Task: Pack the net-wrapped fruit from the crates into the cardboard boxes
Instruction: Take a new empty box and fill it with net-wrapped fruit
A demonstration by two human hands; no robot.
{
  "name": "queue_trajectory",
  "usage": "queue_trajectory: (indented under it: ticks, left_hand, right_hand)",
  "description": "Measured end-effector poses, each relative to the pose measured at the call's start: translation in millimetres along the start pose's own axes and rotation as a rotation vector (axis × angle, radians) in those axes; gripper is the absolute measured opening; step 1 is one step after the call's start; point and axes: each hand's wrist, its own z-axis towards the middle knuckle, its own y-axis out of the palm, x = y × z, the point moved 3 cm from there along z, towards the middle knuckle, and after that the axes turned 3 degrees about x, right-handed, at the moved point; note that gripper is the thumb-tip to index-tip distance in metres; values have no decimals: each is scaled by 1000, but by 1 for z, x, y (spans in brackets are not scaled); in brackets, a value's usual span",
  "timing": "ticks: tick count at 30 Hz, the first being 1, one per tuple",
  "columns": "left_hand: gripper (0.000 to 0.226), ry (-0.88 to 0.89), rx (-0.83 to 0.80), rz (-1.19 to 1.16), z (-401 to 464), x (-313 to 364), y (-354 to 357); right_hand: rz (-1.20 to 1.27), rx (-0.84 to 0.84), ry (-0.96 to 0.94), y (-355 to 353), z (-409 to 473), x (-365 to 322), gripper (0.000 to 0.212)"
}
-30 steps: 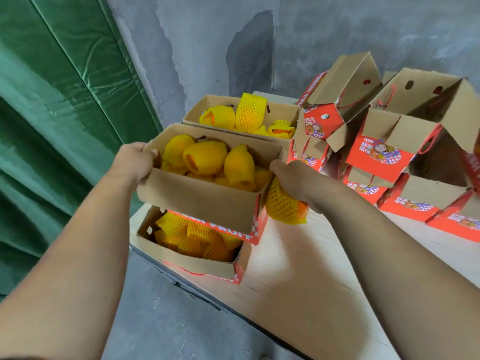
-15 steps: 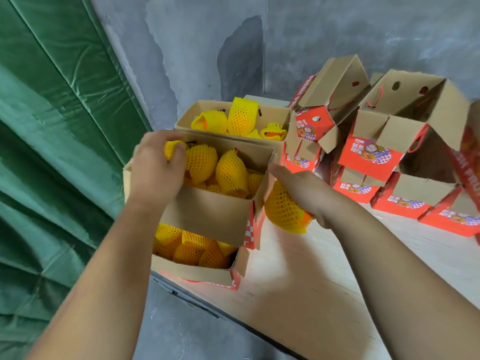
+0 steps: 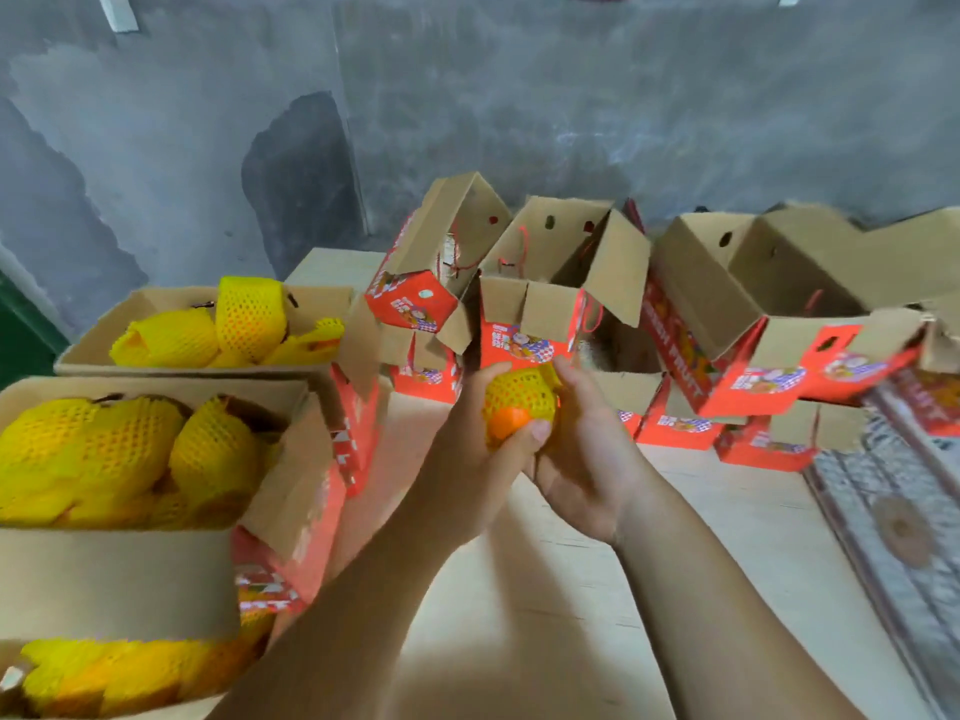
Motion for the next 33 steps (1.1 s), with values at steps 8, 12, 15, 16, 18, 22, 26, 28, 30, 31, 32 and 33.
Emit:
queue_trajectory:
  ticks: [8,12,15,16,18,22,26,28,30,31,32,33]
  left_hand:
    - [60,-102,157,-125,70,7,72]
    - [59,5,150,4,101,11,43]
    - [55,-40,200,67,115,5,18]
    - [53,-63,220,64,117,1,13]
    - [49,-109,233,21,117,-6,10]
    - [60,-149,204,-3,113,-9,6]
    - [77,-84,161,69,102,16,1]
    - [64,-22,140,16,89,30,2]
    - [55,17,96,-59,73,40,7]
    - [55,22,64,-77,66,43,11]
    - [55,27,29,-77,60,46,16]
    - [55,34,-6,-74,54,48,21]
  right_hand:
    - [-1086,469,-731,-70,37,-127,43]
    - [-1469,118,-740,-49,84,-132,49]
    - [-1693,-122,-591,-32,117,-111,74]
    - [-1800,-110,-582,-31,125,-106,85]
    - [-1963,94,-624,-33,135,-105,83]
    - [-1861,321,-634,-46,129,-116,36]
    - [-1678,401,-810,-69,86,-132,13]
    - [-1632,481,-860,-87,55,-139,6]
    - [-1591,508,-902,-107,19,-142,11]
    - [-1559,489,-917,-117,-1,-142,17]
    - [-1526,464,-921,-128,-19,-139,25]
    - [-1499,460,-905,-138,-35,-134,32]
